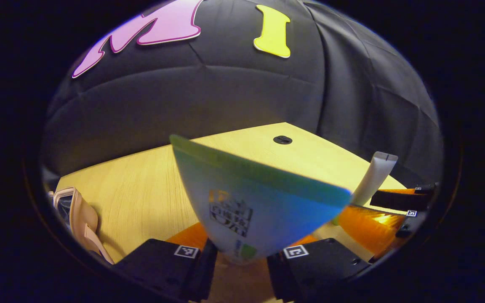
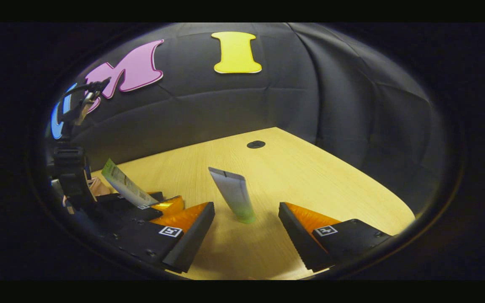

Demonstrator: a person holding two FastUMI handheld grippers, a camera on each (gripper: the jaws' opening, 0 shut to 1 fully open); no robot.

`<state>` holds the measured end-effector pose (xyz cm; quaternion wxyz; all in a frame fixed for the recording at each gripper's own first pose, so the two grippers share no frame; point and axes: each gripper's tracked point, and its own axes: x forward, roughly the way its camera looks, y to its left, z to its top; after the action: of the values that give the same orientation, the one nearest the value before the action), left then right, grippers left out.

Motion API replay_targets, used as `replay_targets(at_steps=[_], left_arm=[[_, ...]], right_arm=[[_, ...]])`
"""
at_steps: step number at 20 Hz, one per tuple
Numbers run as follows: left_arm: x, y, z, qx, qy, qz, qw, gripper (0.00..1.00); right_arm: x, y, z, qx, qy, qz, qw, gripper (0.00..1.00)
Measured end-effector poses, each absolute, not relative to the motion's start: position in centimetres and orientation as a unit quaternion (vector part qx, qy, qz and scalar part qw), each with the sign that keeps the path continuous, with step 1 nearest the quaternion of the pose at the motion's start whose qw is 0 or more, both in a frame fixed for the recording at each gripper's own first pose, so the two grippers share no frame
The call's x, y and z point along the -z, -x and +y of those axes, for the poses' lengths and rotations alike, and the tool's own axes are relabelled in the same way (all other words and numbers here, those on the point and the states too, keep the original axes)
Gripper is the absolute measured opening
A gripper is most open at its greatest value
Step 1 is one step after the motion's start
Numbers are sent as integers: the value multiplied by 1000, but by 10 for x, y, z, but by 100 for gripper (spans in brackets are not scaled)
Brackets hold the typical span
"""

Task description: First open the suitcase, pack the skin care products into it, and then close the suitcase.

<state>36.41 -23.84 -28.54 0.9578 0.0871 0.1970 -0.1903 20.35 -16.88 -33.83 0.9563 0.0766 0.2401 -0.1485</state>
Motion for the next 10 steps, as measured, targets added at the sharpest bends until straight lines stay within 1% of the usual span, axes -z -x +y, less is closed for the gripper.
replay_targets(at_steps=[2,3,4,5,6,7,8,9,10], left_arm=[[285,-363,-235,194,-83,196,958,56],[286,-362,-233,193,-80,196,958,53],[285,-360,-230,194,-82,195,958,53],[286,-358,-226,191,-85,196,958,52],[287,-354,-222,190,-86,196,958,52],[288,-350,-218,191,-84,197,958,52],[287,-346,-215,191,-80,197,958,52],[287,-341,-211,189,-75,200,959,52],[287,-337,-206,185,-70,202,959,52]], right_arm=[[339,-216,-169,152,-76,234,957,97],[339,-222,-170,155,-80,229,958,96],[340,-227,-168,157,-82,228,957,87],[341,-231,-168,158,-79,229,957,87],[344,-234,-169,160,-73,231,957,96],[346,-237,-170,161,-66,232,957,87],[347,-239,-171,163,-59,233,957,95],[349,-241,-175,167,-50,236,956,92],[352,-241,-179,170,-45,241,954,84]])
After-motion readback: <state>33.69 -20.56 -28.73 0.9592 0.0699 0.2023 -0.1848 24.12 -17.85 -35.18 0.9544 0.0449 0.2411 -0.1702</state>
